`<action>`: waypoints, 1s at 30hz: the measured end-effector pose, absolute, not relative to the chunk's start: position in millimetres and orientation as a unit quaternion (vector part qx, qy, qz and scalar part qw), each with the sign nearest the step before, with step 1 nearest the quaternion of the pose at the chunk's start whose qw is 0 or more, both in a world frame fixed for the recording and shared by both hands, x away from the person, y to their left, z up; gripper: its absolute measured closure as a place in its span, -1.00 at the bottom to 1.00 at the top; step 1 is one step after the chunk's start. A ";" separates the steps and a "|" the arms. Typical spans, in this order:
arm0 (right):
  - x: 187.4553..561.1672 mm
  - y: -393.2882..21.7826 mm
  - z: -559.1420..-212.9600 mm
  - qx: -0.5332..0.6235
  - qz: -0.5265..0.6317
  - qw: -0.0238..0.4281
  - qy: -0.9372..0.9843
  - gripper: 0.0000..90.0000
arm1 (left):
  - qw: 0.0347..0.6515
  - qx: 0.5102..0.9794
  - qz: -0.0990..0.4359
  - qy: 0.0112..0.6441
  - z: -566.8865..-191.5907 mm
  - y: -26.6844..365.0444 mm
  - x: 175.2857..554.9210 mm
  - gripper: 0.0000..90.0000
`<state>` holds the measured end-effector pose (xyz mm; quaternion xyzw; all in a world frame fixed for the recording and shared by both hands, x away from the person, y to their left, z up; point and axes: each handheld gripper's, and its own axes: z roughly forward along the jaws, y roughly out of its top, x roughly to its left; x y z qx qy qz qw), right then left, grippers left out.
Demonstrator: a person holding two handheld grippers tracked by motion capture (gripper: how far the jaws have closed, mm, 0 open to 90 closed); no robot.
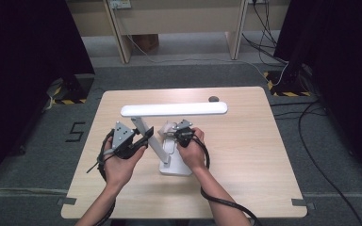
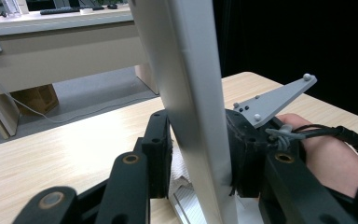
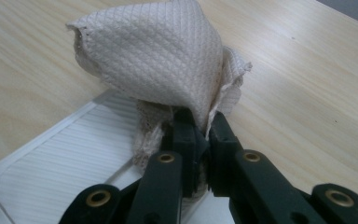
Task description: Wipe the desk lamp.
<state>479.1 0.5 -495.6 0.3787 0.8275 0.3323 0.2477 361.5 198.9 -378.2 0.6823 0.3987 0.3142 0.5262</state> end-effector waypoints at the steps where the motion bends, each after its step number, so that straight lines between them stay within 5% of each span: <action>1: 478.6 0.2 -495.5 0.382 0.331 0.248 0.827 0.89 | 0.526 0.682 0.314 0.399 -378.2 198.9 361.4 0.42; 30: 479.2 -44.1 -497.6 0.408 0.306 0.277 0.815 0.89 | 0.524 0.683 0.315 0.399 -378.8 198.6 361.0 0.42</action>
